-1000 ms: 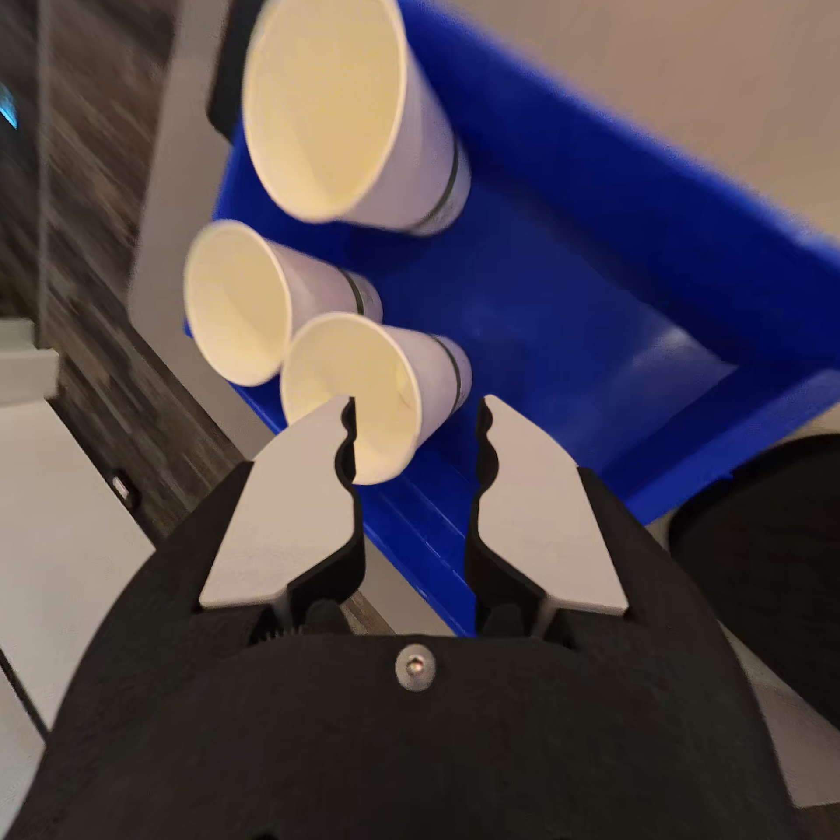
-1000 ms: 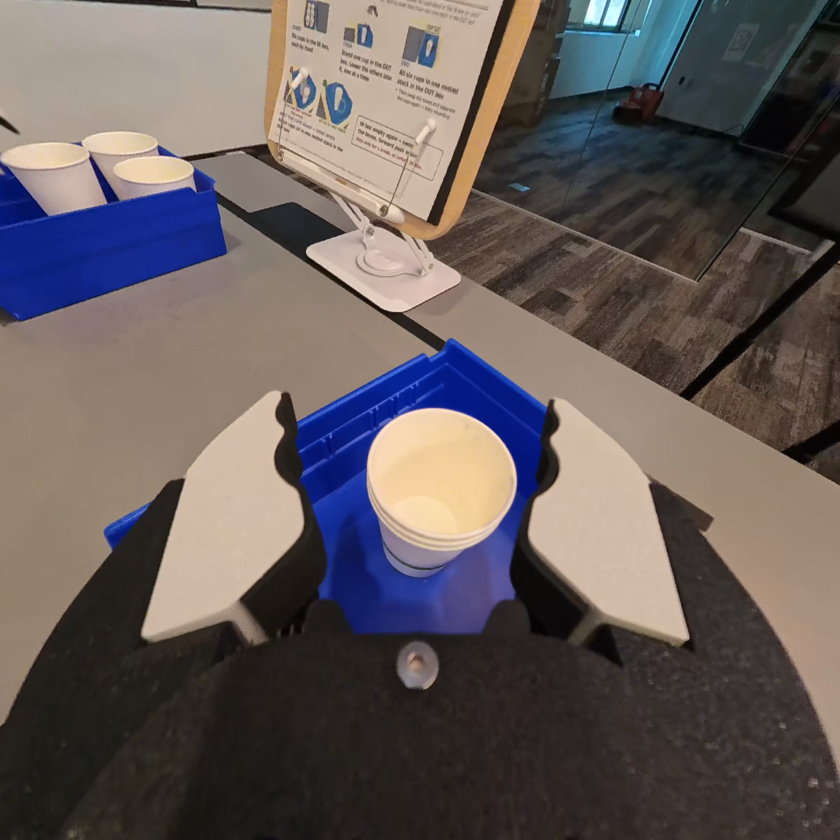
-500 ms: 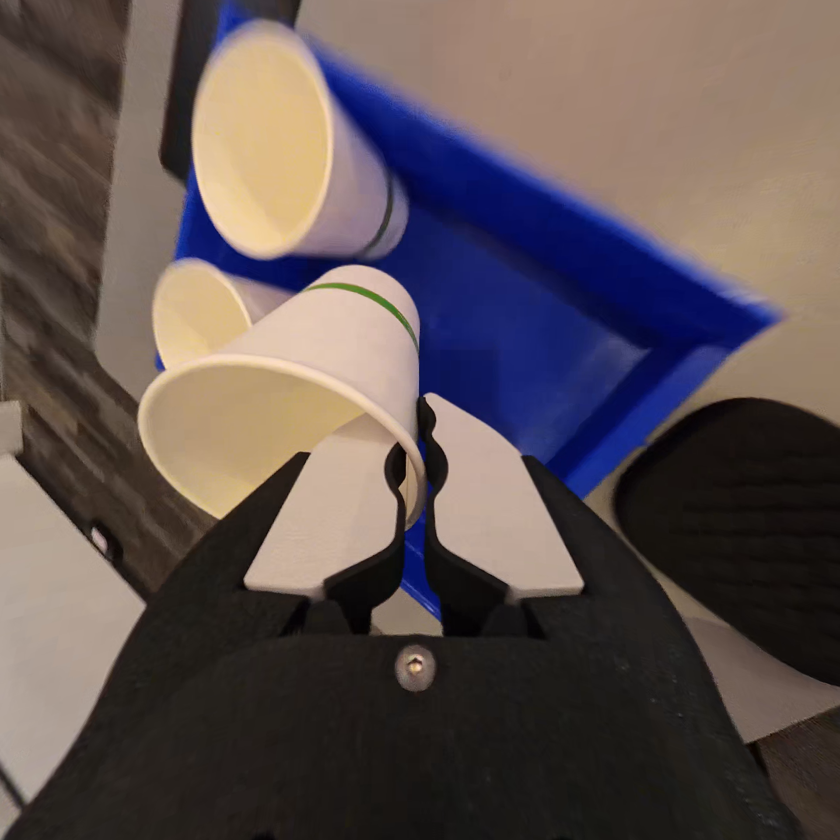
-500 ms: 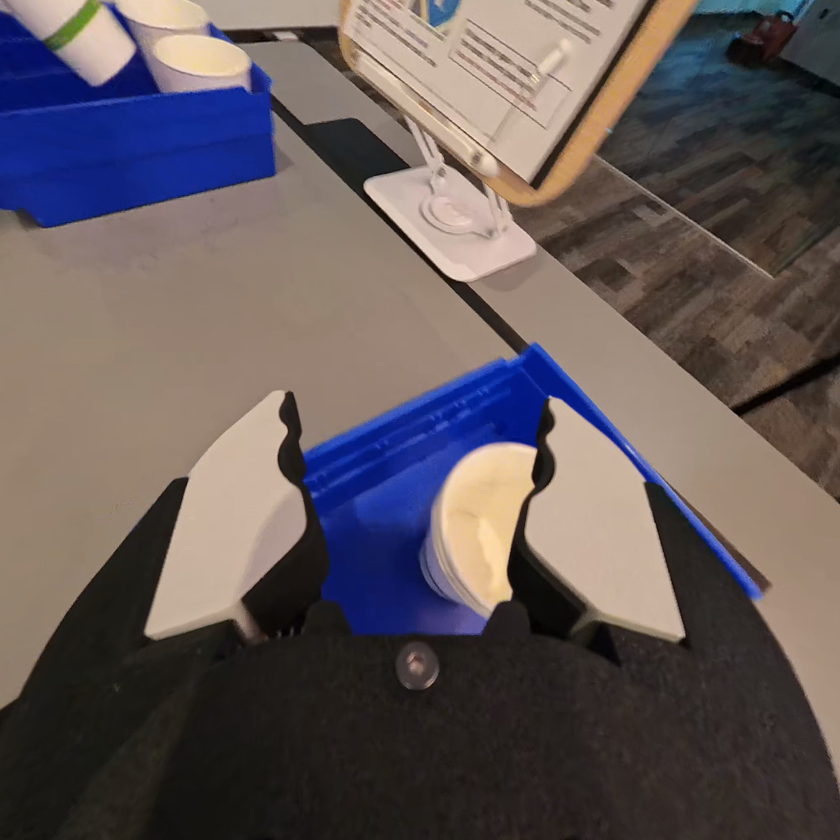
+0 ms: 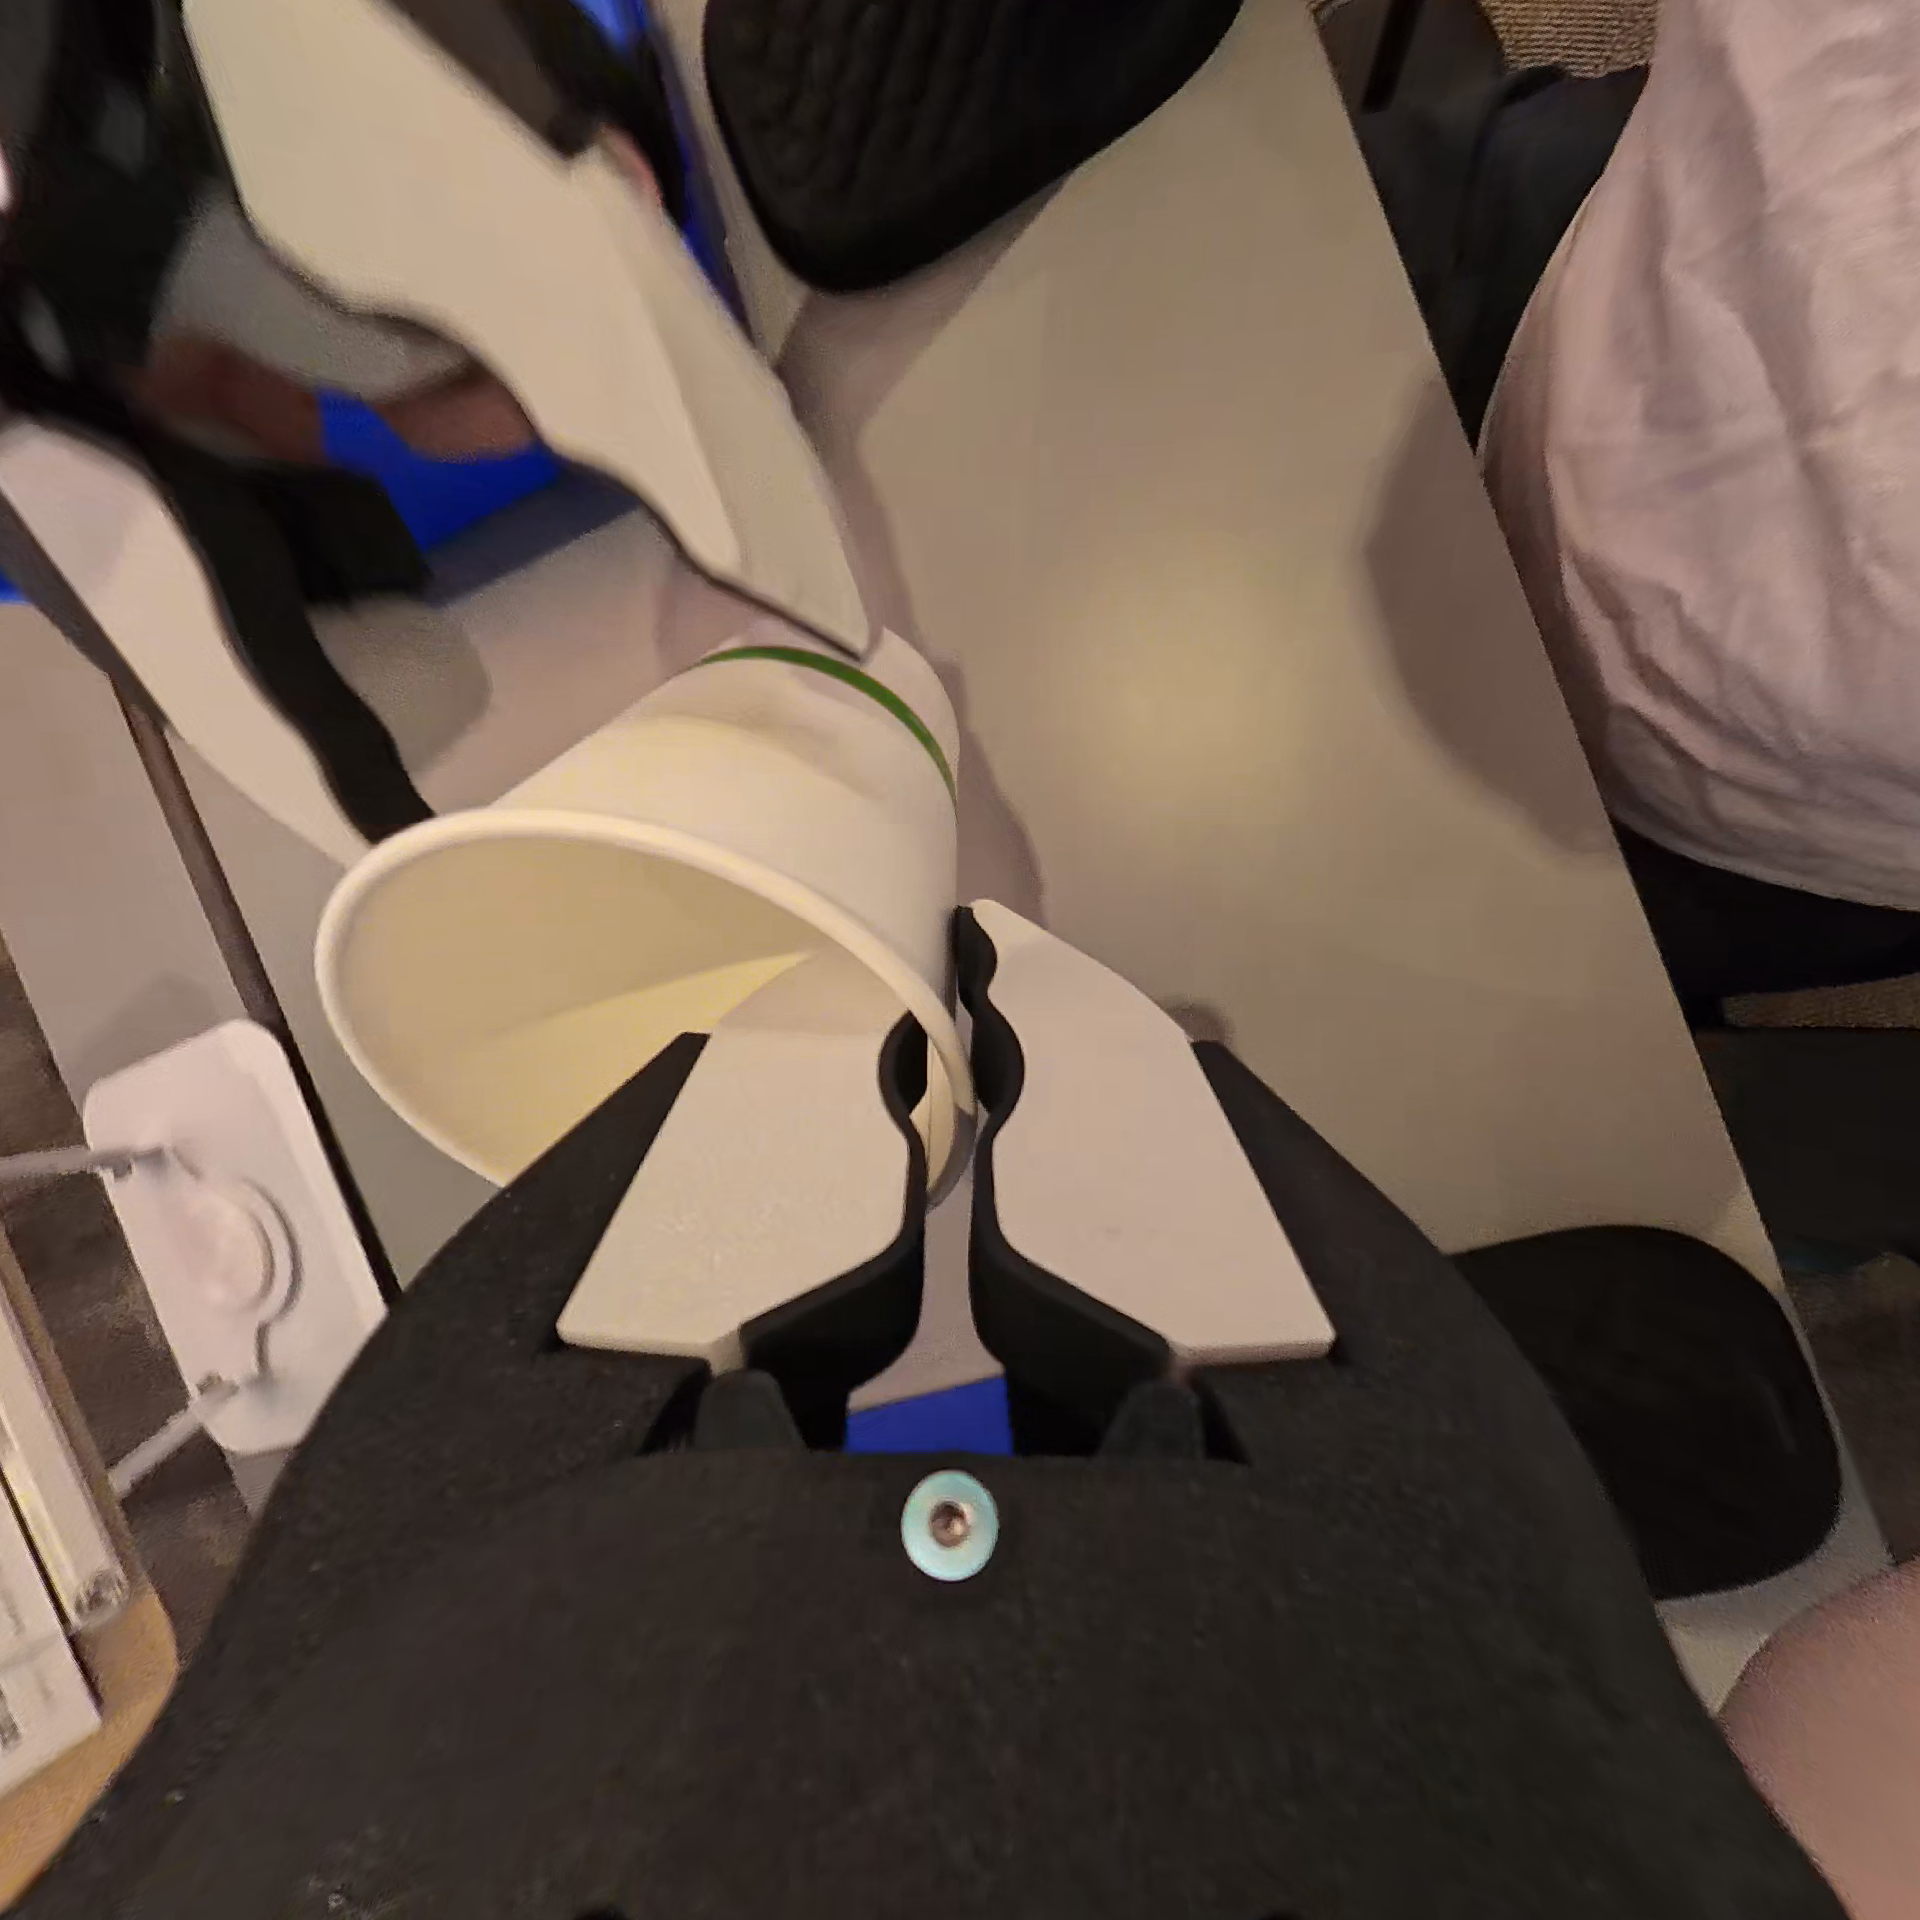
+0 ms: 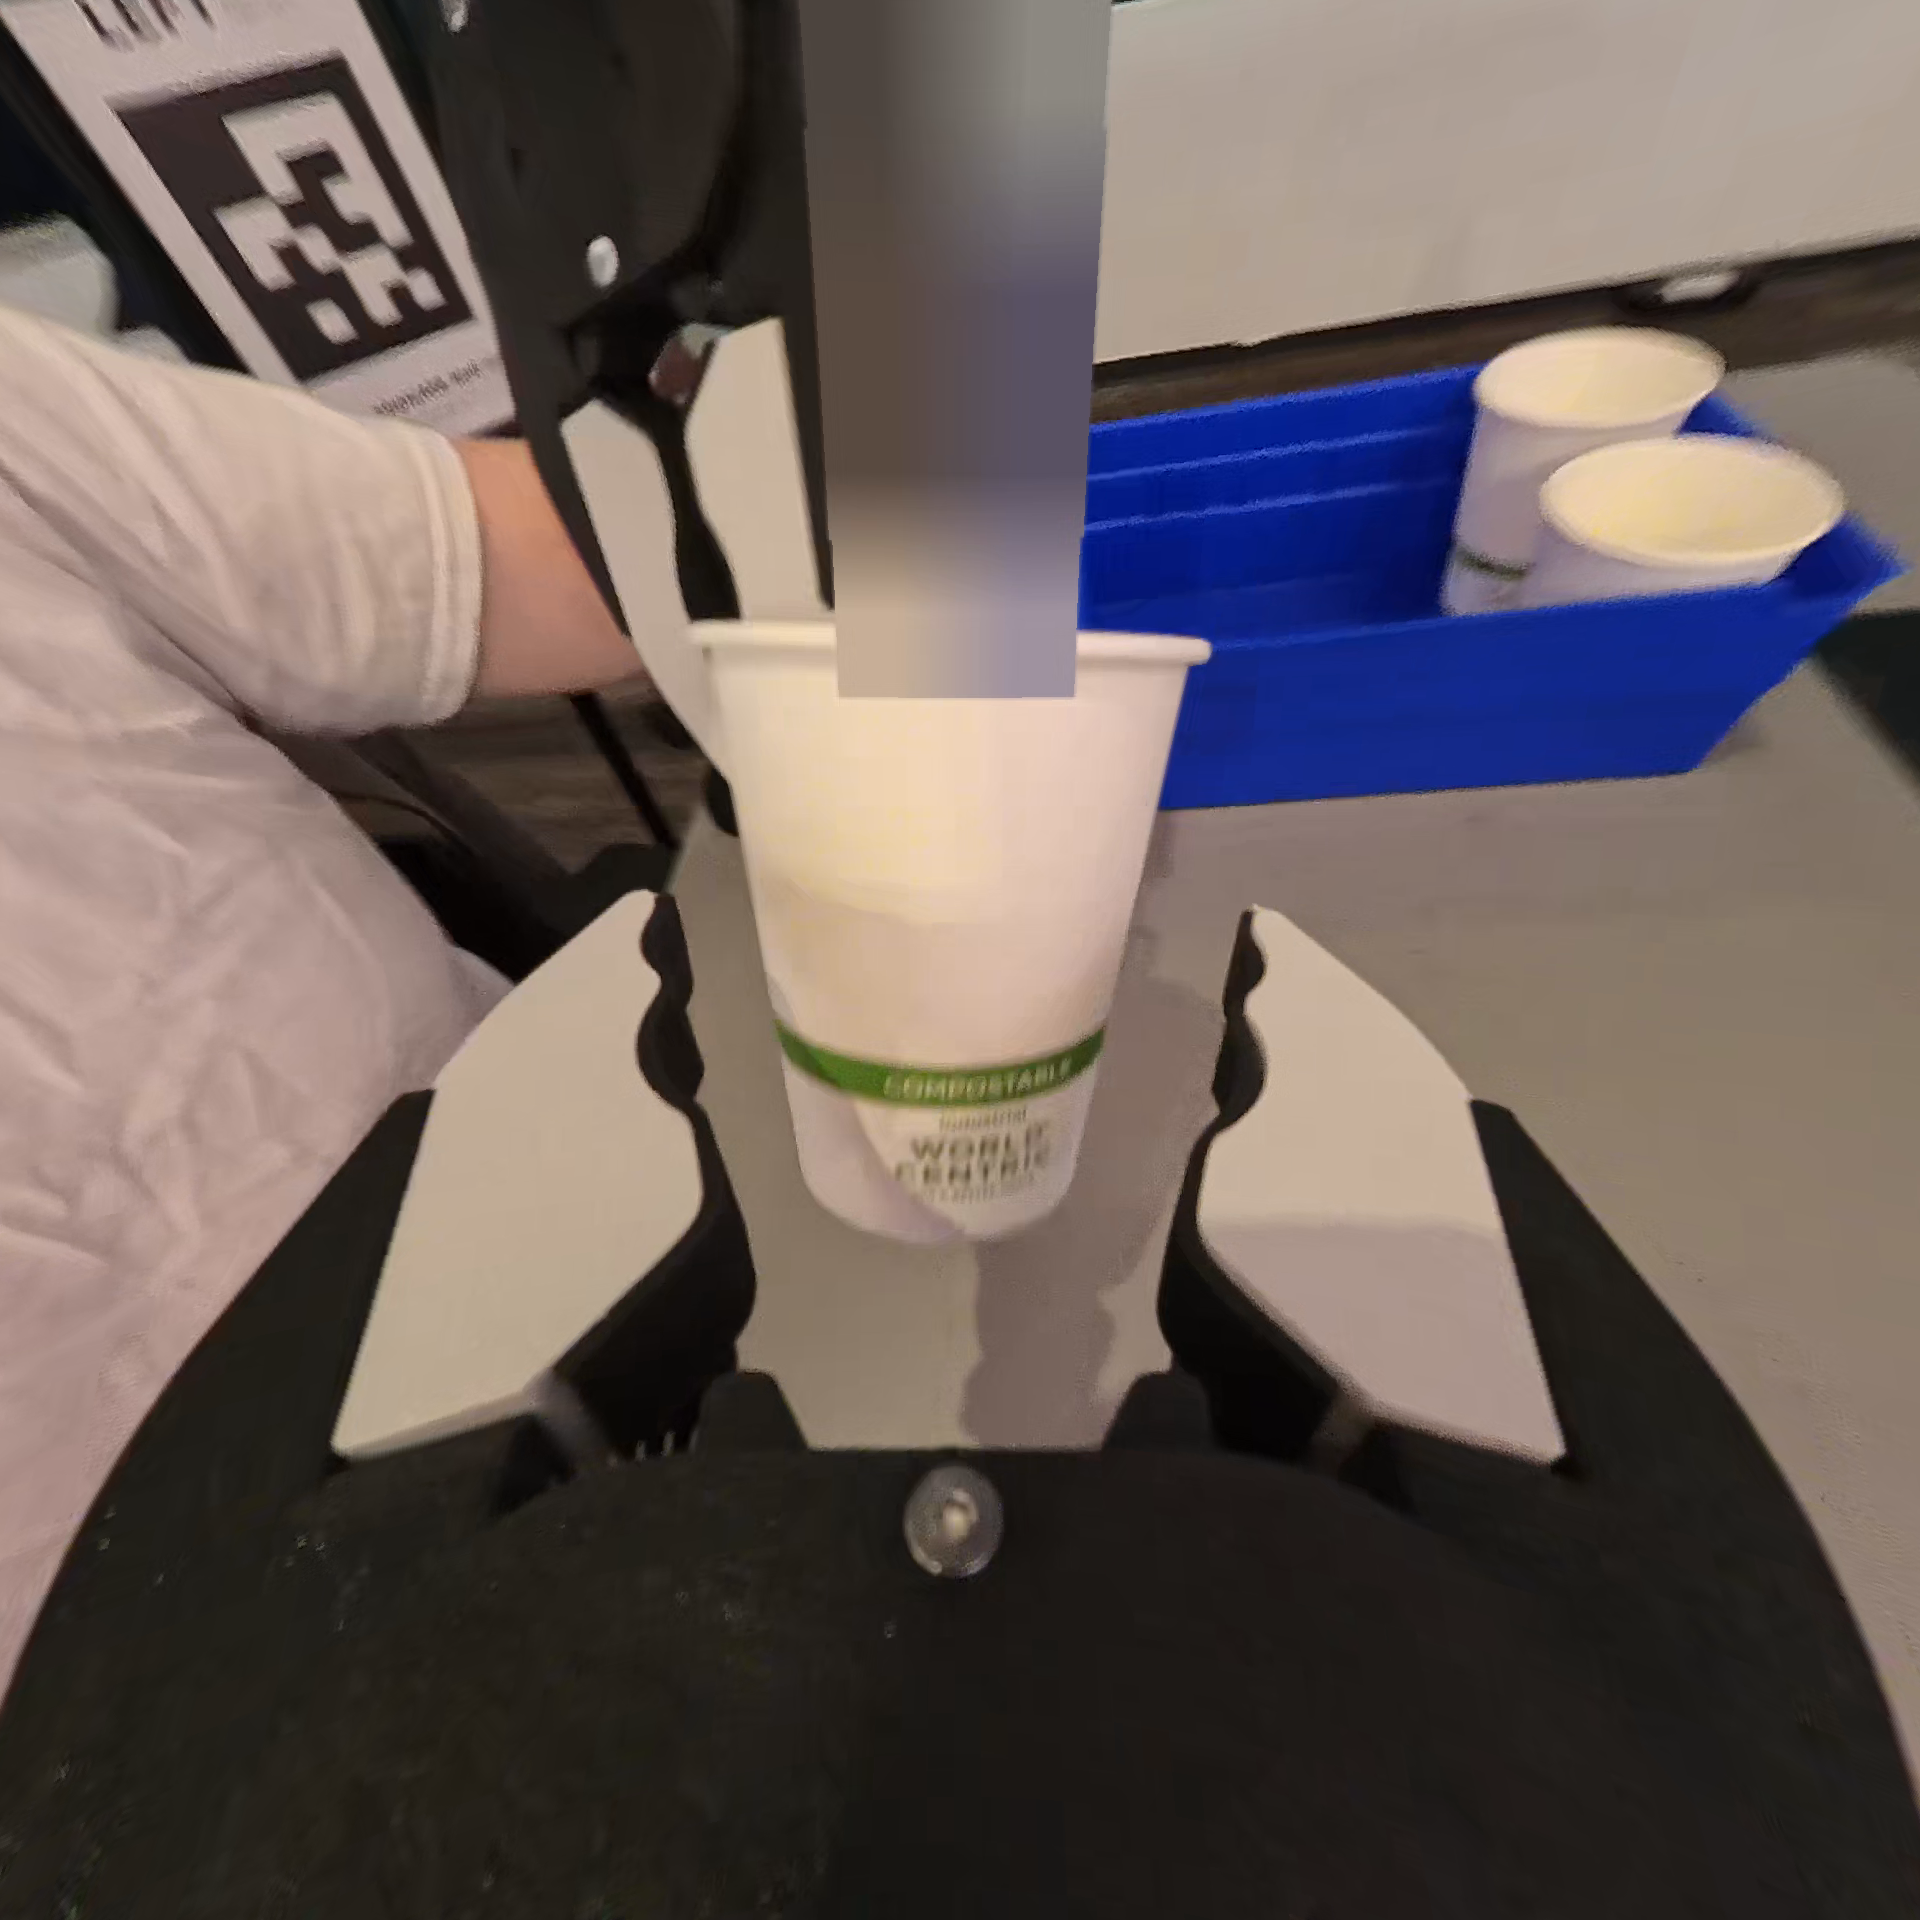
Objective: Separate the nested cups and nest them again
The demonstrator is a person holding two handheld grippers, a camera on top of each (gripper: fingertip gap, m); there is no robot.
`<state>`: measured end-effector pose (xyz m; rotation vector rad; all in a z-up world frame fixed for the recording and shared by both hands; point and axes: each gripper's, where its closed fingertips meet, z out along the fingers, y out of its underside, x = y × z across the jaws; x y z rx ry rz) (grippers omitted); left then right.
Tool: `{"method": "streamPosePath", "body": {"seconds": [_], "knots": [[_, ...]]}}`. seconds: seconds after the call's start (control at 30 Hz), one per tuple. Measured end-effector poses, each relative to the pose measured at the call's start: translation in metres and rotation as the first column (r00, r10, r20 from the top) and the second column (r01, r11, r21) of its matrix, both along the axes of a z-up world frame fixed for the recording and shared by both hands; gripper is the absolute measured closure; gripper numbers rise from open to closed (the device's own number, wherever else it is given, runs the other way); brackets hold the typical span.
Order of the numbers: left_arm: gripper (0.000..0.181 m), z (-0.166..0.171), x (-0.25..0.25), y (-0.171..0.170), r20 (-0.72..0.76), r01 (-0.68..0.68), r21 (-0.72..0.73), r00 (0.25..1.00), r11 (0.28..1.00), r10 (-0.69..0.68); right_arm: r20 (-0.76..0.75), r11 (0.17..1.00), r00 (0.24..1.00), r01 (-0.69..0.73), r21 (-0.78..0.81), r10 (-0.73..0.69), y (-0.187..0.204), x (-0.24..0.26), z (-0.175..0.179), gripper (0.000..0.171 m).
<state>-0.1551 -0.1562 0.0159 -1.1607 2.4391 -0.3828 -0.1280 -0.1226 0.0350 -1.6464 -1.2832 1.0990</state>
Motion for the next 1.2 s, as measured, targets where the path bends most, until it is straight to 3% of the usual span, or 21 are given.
{"method": "streamPosePath", "body": {"seconds": [0.17,0.5,0.53,0.7,0.8,0.87,0.93,1.07,1.2], "knots": [[0.180,-0.004,0.015,-0.006,-0.035,0.052,0.001,0.998,0.999,-0.052,-0.073,0.963,0.992,-0.122,-0.238,0.108,-0.011,-0.007,-0.006,0.085],[0.178,-0.011,0.015,-0.007,-0.073,0.084,0.031,0.994,0.996,-0.082,0.078,0.987,0.988,-0.122,-0.102,0.131,-0.015,-0.002,-0.020,0.089],[0.174,-0.008,0.018,-0.006,-0.048,0.058,0.027,0.997,0.998,-0.057,0.071,0.988,0.989,-0.121,-0.092,0.128,-0.014,-0.002,-0.019,0.089],[0.118,0.031,0.023,0.020,0.162,-0.114,0.079,0.982,0.990,0.100,0.063,0.996,0.994,-0.085,-0.021,0.086,-0.008,0.012,-0.005,0.090],[0.119,0.068,0.013,0.024,0.352,-0.186,0.032,0.922,0.982,0.163,0.032,0.990,0.994,0.098,0.106,-0.102,0.015,0.062,0.026,0.089],[0.128,0.086,0.005,0.015,0.465,-0.165,-0.054,0.869,0.985,0.171,-0.051,0.890,0.915,0.401,0.217,-0.400,0.050,0.135,0.054,0.089],[0.133,0.089,-0.003,0.007,0.523,-0.139,-0.114,0.833,0.984,0.178,-0.186,0.653,0.705,0.706,0.274,-0.684,0.083,0.231,0.070,0.090],[0.131,0.064,-0.017,0.012,0.459,-0.210,-0.085,0.860,0.974,0.225,-0.388,0.547,0.523,0.836,0.056,-0.759,0.097,0.321,0.053,0.090],[0.131,0.053,-0.021,0.007,0.426,-0.216,-0.065,0.877,0.974,0.223,-0.285,0.523,0.516,0.850,0.056,-0.808,0.110,0.335,0.014,0.089]]}}
